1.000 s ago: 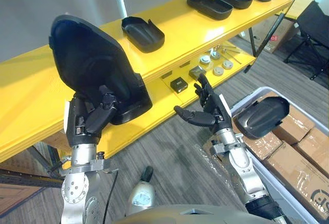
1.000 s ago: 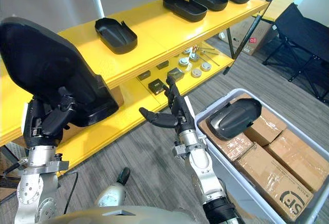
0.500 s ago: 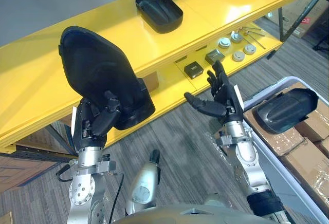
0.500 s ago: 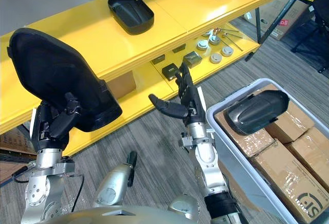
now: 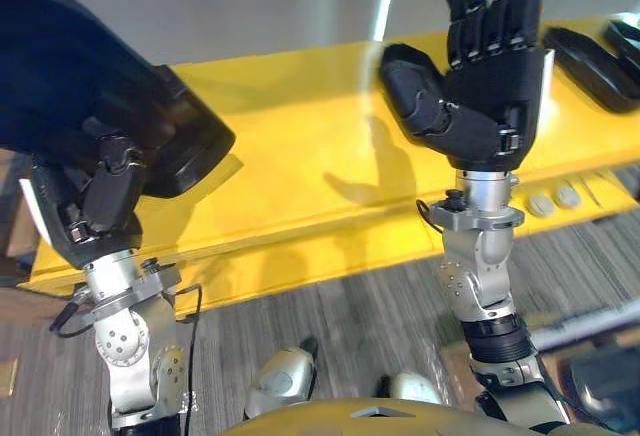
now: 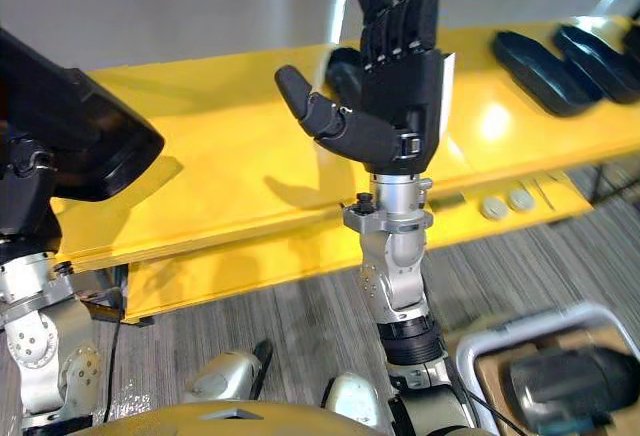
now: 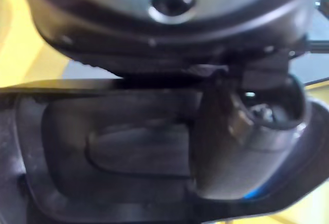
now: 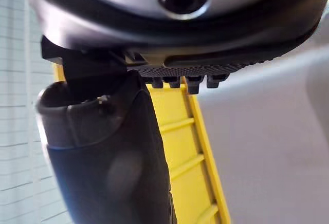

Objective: Walk over and take three plastic housings, then place them on the shelf

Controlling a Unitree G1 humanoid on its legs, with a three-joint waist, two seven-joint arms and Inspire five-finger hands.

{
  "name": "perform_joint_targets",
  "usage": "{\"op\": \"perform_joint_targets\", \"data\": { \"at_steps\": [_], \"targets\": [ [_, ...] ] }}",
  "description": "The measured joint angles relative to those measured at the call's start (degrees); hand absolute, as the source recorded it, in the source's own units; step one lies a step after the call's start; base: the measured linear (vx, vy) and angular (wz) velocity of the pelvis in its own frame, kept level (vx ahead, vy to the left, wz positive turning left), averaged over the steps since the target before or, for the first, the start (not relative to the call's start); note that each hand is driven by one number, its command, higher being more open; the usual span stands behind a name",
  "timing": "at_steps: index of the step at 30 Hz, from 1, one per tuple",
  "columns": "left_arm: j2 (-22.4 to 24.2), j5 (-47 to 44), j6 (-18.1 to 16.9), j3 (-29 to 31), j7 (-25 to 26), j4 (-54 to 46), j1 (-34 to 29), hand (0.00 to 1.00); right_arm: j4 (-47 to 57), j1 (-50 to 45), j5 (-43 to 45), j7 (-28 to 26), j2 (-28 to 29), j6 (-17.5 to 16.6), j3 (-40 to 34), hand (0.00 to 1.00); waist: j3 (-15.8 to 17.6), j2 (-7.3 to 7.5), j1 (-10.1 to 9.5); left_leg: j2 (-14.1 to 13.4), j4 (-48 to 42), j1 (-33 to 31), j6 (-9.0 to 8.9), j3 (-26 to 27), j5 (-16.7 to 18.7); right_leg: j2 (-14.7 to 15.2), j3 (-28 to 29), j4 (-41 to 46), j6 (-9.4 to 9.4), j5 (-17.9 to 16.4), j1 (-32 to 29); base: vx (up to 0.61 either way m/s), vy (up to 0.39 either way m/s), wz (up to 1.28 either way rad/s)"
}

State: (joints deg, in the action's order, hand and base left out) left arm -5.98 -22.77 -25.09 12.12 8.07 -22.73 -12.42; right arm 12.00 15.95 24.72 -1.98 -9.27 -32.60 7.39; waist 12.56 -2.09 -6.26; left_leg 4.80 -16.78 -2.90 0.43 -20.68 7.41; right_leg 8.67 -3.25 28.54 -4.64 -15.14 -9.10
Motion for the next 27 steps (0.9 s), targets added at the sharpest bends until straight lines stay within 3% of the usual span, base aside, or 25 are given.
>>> {"op": "perform_joint_targets", "data": {
  "at_steps": [1,2,3,4,5,6,7,9,13,17,20,22,27],
  "targets": [
    [0.1,-0.13,0.0,-0.38,-0.26,0.05,-0.02,0.0,0.0,-0.01,0.01,0.12,-0.03,0.48,-0.34,1.0,-0.06,0.11,0.33,0.07,-0.13,0.7,-0.51,-0.75,0.32,0.06,1.04,-0.95,-0.51,0.35,-0.21,0.32,-0.293,1.45],
    [-0.15,-0.18,0.01,-0.99,-1.18,-0.07,-0.43,0.0,0.0,0.0,0.44,0.26,0.03,1.68,-1.28,1.0,-1.0,1.54,0.29,0.39,-0.35,1.62,-2.31,-0.46,1.48,1.25,1.37,-7.04,-0.57,6.04,0.37,0.36,-0.386,1.24],
    [-1.29,-0.2,0.0,-0.87,-1.61,-0.52,-0.9,0.0,-0.02,0.26,0.45,0.33,0.02,2.07,-1.69,1.0,-2.2,3.61,-0.02,0.94,-0.52,1.38,-3.0,0.73,2.76,2.58,0.68,-11.03,-0.21,14.69,0.47,0.28,-0.361,1.11],
    [-1.58,-0.22,-0.11,-0.52,-2.23,-0.39,-1.14,0.0,-0.07,0.42,0.46,0.27,-0.29,2.13,-1.78,1.0,-2.67,4.34,-0.35,0.95,-1.08,1.36,-3.24,0.83,3.73,3.16,-0.17,-11.75,-2.12,13.25,1.2,0.26,-0.377,0.59],
    [-0.4,-1.72,0.07,-0.38,-3.68,-0.34,-2.26,0.0,-0.07,0.69,0.83,-0.4,-2.03,2.29,-1.88,1.0,-3.22,2.08,-0.99,-2.69,-2.83,0.55,-4.43,3.3,5.44,0.77,-2.35,-15.77,-1.6,13.61,4.21,0.2,-0.335,0.49],
    [-0.32,-2.25,0.19,-0.27,-4.97,-0.34,-2.7,0.0,-0.07,0.61,1.11,-1.0,-3.63,2.44,-2.42,1.0,-4.02,0.7,-0.78,-6.54,-2.84,-0.48,-4.26,8.32,5.66,-1.4,-4.59,-20.11,-0.64,14.99,6.46,0.16,-0.291,0.39],
    [-0.45,-2.35,0.19,-0.12,-5.84,-0.34,-2.67,0.0,-0.04,0.61,1.29,-1.39,-4.16,2.68,-2.98,1.0,-4.14,0.5,-0.69,-8.23,-2.25,-0.42,-4.24,11.01,5.34,-2.12,-5.35,-21.89,-0.13,15.67,7.48,0.1,-0.239,0.51],
    [-0.57,-3.91,0.36,-0.78,-8.95,-0.33,-2.28,0.0,0.46,0.05,1.68,-2.8,-4.62,3.93,-6.88,1.0,-4.38,0.31,0.88,-12.34,1.53,0.61,-6.01,18.32,2.72,-2.98,-8.12,-24.56,0.39,16.45,9.43,0.09,-0.196,0.48],
    [-1.9,-3.39,2.09,-3.28,-11.55,-0.34,0.27,0.0,6.51,-7.59,3.8,-3.83,-4.54,7.24,-13.83,1.0,-4.5,0.19,2.36,-11.47,6.64,3.2,-6.41,20.34,-0.07,-1.51,-9.52,-25.87,-0.04,16.71,10.88,0.04,-0.008,0.15],
    [-3.64,-3.6,5.02,-3.11,-13.94,-0.53,0.61,0.0,10.68,-13.15,3.91,-5.08,-4.53,7.61,-16.0,1.0,-5.13,0.32,3.91,-10.56,8.05,3.69,-5.91,20.74,-0.51,-0.63,-9.85,-26.99,-0.56,17.05,11.66,0.0,0.048,0.03],
    [-5.6,-3.88,9.49,-2.76,-18.24,-0.58,0.61,0.0,11.55,-14.72,7.82,-8.08,-4.54,8.62,-16.48,1.0,-5.95,0.39,4.75,-10.46,9.16,5.24,-5.95,22.39,-0.84,-0.42,-8.99,-27.78,-0.77,17.52,12.36,0.0,0.031,-0.15],
    [-8.66,-3.87,14.58,-2.8,-21.38,-0.59,1.17,0.0,11.55,-16.41,10.77,-10.23,-4.55,9.81,-17.42,1.0,-7.02,0.4,5.62,-10.48,9.44,5.63,-5.96,23.81,-0.84,-0.25,-8.45,-27.78,-0.86,17.59,12.41,-0.01,0.024,-0.14],
    [-14.06,-3.86,22.74,-3.22,-21.84,6.87,6.37,0.0,11.21,-17.77,14.91,-10.84,-4.58,13.67,-18.75,1.0,-7.7,-0.03,7.81,-10.51,10.01,6.49,-5.91,28.04,-0.99,0.27,-6.49,-28.08,-1.12,18.61,11.98,-0.05,0.024,-0.19]
  ]
}}
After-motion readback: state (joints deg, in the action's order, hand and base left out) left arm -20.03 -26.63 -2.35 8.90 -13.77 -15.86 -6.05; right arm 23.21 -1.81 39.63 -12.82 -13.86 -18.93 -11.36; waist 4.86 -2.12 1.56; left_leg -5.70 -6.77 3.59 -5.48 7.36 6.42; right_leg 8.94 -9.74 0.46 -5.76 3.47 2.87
